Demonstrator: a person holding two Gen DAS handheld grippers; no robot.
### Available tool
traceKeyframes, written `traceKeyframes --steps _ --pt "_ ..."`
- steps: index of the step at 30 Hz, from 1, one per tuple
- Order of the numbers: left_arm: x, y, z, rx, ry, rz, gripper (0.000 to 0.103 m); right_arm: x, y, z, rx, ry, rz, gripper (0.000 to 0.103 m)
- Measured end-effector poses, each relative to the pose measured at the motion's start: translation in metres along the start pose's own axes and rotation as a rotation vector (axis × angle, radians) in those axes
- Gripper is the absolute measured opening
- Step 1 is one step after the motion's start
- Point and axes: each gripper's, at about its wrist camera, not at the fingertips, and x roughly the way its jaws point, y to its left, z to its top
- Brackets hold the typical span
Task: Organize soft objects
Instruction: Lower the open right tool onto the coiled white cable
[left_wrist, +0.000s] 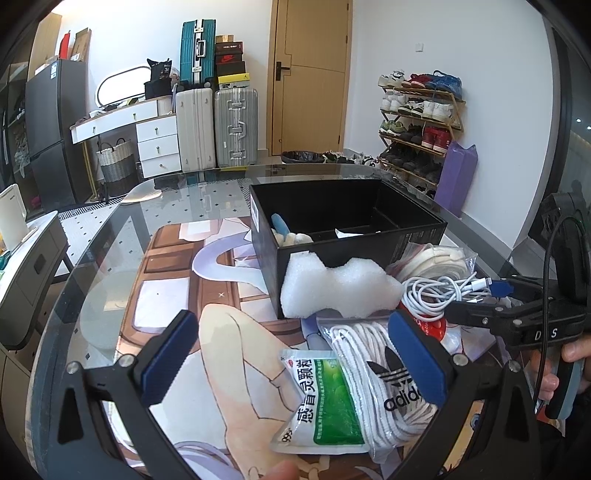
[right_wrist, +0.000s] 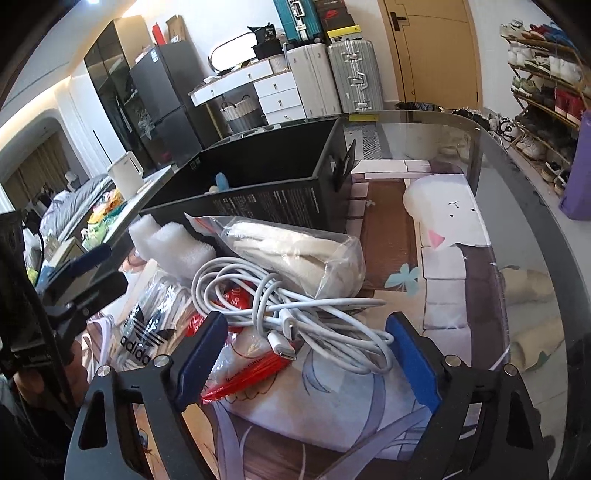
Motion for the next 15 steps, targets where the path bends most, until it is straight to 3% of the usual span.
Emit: traceKeyframes --steps 5,7,9,15 --pt "0.000 0.000 -0.001 0.000 0.003 0.002 0.103 -0.001 -0.002 -0.002 0.004 -0.004 0.014 0.068" --pt "0.000 0.000 -0.002 0.003 0.005 0.003 0.103 -0.003 -0.001 -0.004 -0.003 -0.013 0.026 0.067" --pt "0.000 -0.001 -0.002 0.006 0.005 0.002 0.103 -0.008 0.000 -0.006 -0.013 -0.031 0.033 0.054" --pt "-0.002 -0.004 -0.002 0.016 0.006 0.001 0.103 -0.024 -0.004 -0.016 -0.017 -0.042 0.059 0.047"
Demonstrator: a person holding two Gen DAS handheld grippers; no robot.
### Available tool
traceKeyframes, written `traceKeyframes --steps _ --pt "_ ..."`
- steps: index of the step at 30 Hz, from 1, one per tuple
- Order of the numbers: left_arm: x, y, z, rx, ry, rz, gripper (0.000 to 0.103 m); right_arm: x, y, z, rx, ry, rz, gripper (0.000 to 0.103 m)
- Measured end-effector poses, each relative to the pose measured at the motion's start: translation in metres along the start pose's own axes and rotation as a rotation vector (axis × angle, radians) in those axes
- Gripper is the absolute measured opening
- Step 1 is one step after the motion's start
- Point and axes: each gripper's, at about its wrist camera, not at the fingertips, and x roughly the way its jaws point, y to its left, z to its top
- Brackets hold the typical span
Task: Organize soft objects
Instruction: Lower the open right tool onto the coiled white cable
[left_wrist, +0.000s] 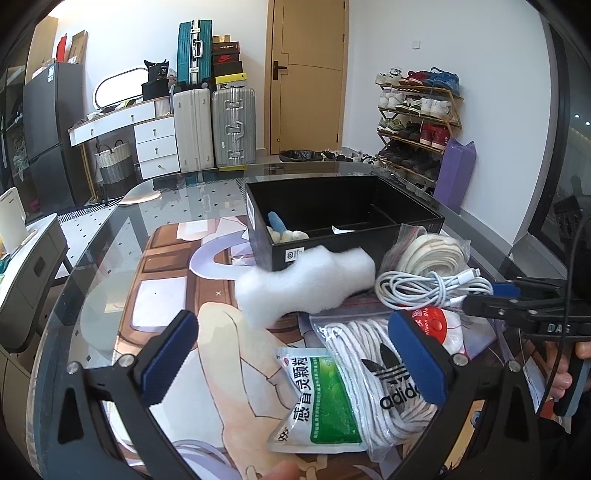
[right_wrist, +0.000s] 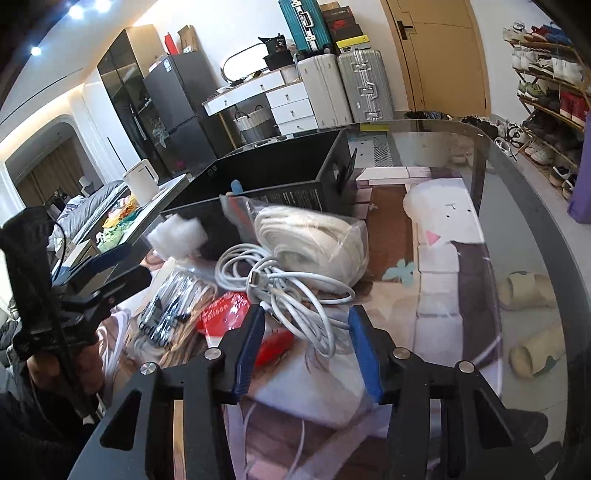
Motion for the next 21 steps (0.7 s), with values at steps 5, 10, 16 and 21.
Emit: traceKeyframes --steps 5,10,16,21 --pt "0.000 0.000 0.000 0.000 0.001 0.000 0.103 -0.020 0.002 -0.014 -0.048 0.021 0.035 0.045" --pt "0.000 -0.002 0.001 0.002 0.007 -0.002 0.103 -0.023 0.002 -0.014 -0.087 0.023 -0.001 0.051" --pt "-0.001 -0.004 0.001 0.009 0.013 -0.012 0.103 -0.014 0.005 0.002 -0.109 0.016 -0.004 0.053" --pt "0.001 -0.004 0.000 0.011 0.021 -0.019 0.103 -0.001 0.017 0.011 -0.149 0.035 0.042 0.057"
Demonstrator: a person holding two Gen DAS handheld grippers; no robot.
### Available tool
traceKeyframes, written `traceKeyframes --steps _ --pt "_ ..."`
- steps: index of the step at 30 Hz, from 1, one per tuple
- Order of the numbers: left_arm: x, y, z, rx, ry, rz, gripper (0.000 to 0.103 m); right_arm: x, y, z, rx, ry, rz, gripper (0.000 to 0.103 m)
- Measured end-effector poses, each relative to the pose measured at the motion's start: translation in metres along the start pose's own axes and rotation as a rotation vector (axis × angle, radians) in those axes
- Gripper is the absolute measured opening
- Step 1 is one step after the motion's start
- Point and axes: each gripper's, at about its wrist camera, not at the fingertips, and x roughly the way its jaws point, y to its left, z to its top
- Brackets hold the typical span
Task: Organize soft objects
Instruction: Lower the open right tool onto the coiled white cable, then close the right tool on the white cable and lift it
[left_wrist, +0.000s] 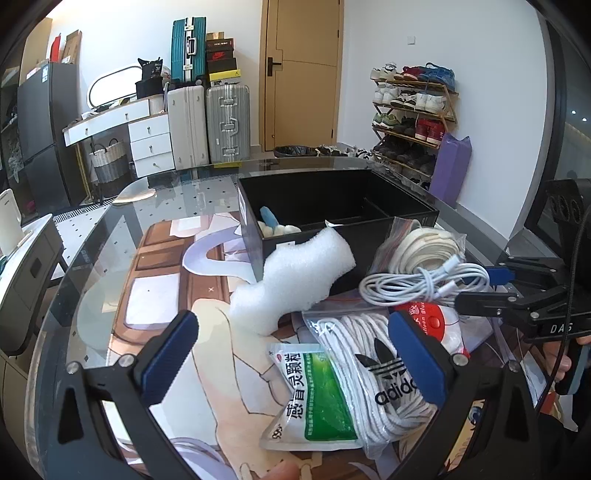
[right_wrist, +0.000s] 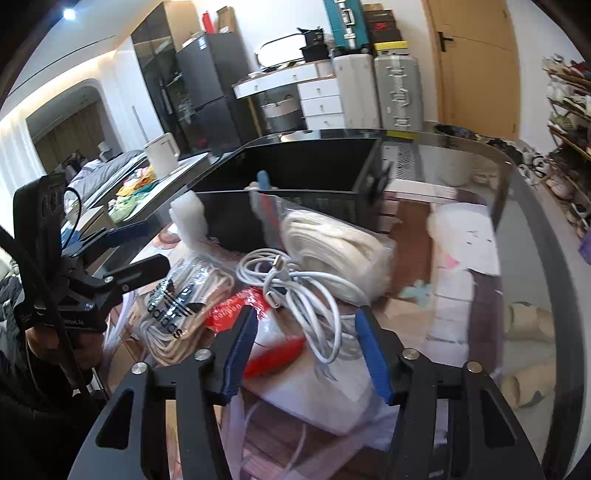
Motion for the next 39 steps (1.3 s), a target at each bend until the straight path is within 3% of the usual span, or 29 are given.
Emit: traceKeyframes --steps 25,30,31,32,39 --pt "0.010 0.006 -0.004 -0.030 0.049 -0.025 0.103 0.028 -0.002 0.020 0.083 0.024 0.068 0.062" --pt "0.011 0.006 -0.004 -0.031 0.051 -0.026 0.103 0.026 -0.003 0.022 0.098 -0.002 0.087 0.041" --pt "0.011 0.006 -0.004 -0.032 0.053 -0.026 0.103 0.024 -0.003 0.021 0.098 -0.009 0.098 0.023" --pt "0.012 0.006 -0.004 -0.033 0.054 -0.025 0.103 0.020 -0.002 0.019 0.098 -0.014 0.103 0.017" --pt "0.011 0.006 -0.004 -0.031 0.054 -0.023 0.103 -0.018 0.001 0.005 0.077 -0.088 0.100 0.017"
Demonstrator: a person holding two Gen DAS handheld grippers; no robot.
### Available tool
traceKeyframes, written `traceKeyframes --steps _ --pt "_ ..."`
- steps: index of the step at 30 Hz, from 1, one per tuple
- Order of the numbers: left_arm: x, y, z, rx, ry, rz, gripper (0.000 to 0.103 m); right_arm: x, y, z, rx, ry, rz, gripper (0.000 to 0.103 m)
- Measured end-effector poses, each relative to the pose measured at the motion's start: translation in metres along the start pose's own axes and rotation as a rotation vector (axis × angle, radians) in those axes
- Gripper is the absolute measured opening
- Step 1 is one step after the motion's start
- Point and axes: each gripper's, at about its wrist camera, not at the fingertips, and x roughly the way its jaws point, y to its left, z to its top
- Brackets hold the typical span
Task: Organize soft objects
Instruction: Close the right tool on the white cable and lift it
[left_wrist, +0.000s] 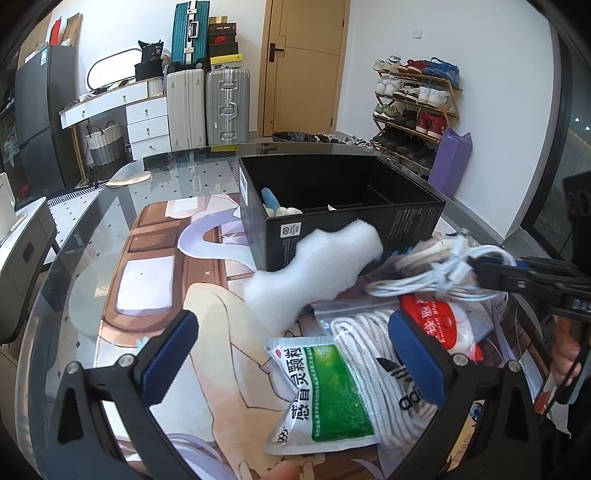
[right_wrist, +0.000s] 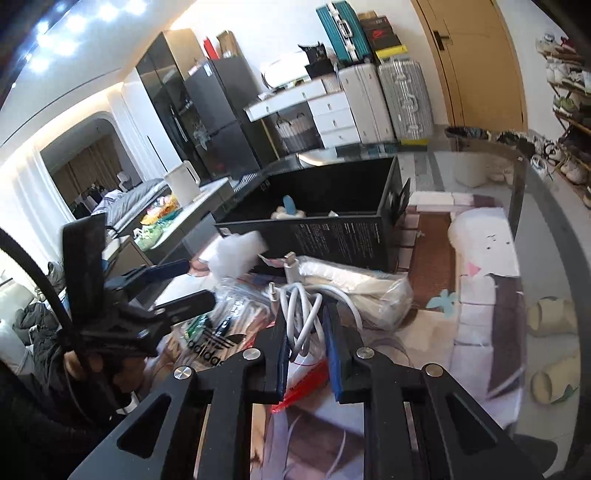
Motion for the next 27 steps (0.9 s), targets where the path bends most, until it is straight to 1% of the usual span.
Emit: traceKeyframes --steps 3,6,8,9,10,11,13,15,18,21,27 --pt "0.000 0.000 0.000 -0.001 -0.001 -0.001 0.103 -0.020 0.001 -0.010 -0.013 -0.013 -0.020 0.017" --pt "0.000 0.001 0.000 0.002 0.001 0.000 0.103 -0.036 0.000 -0.024 -0.018 -0.018 0.028 0.018" --pt "0.000 0.001 0.000 0.002 0.001 0.000 0.103 -0.037 0.000 -0.031 -0.025 0.011 0.044 0.027" --pt "0.000 0.001 0.000 0.003 0.000 0.001 0.103 -0.035 0.001 -0.034 -0.031 0.026 0.026 0.032" --pt "0.000 0.000 0.000 0.004 -0.001 0.002 0.103 -0.034 0.001 -0.036 -0.036 0.033 0.006 0.044" --pt "0.000 0.000 0.000 0.007 -0.002 0.004 0.103 -0.030 0.001 -0.037 -0.043 0.049 -0.023 0.049" --pt "-0.001 -0.002 0.000 0.012 -0.003 0.007 0.103 -0.025 0.000 -0.038 -0.052 0.062 -0.057 0.049" --pt "-0.001 -0.003 -0.001 0.016 -0.003 0.007 0.103 -0.017 -0.004 -0.036 -0.044 0.082 -0.064 0.049" --pt "-0.001 -0.001 0.000 0.012 0.000 0.003 0.103 -0.006 -0.010 -0.031 -0.028 0.099 -0.066 0.053" --pt "-0.001 -0.001 0.000 0.006 0.000 -0.003 0.103 0.003 -0.015 -0.025 0.010 0.111 -0.021 0.061" --pt "0.000 0.000 0.000 0.006 0.002 -0.008 0.103 0.019 -0.023 -0.014 0.088 0.130 0.047 0.062"
